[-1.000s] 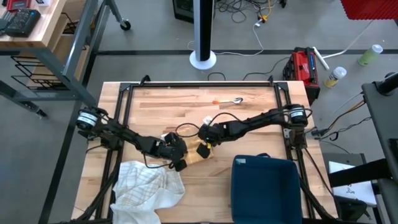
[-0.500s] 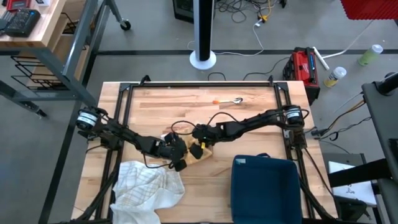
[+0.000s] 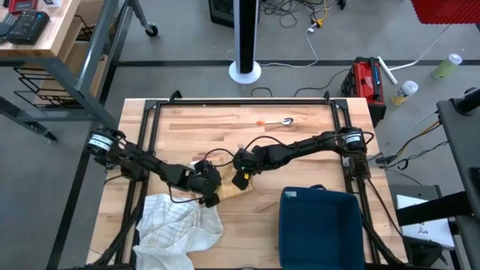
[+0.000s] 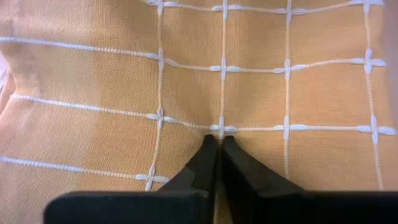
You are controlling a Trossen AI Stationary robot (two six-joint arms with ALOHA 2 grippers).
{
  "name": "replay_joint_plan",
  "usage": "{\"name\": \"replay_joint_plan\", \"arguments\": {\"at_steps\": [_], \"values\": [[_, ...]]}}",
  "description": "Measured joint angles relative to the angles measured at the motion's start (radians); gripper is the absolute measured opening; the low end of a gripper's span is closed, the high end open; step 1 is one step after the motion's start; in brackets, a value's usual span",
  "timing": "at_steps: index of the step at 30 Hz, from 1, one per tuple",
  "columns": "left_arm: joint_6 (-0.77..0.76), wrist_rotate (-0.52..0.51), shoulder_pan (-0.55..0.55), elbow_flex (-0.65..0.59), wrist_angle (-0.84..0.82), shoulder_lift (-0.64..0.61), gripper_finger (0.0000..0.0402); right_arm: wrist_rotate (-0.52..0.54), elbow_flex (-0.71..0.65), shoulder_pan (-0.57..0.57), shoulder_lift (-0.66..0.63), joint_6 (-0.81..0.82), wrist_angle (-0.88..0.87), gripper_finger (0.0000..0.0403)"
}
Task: Fold towel
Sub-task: Stack the folded yellow towel on top of the folded brown towel
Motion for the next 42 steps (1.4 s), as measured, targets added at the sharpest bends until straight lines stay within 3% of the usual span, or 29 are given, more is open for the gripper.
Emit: {"name": "replay_joint_plan", "arguments": {"at_steps": [11,19,26,42], "values": [[0.09,-0.013,-0.057,-0.014,-0.042,-0.032,0.0002,0.118,0.062,0.003,-0.008,-0.055,0.015,0.0258],[0.064,-0.054,-0.107,-0.032,-0.073,-0.056,0.0001,0.123,0.062,0.009,0.023,-0.033,0.022,0.0295],[0.053,-0.074,-0.116,-0.037,-0.084,-0.07,0.0001,0.046,0.061,0.012,0.063,-0.024,0.105,0.0292],[0.028,-0.086,-0.116,-0.043,-0.072,-0.07,0.0,0.078,0.073,0.031,0.056,-0.036,0.143,0.0264]]}}
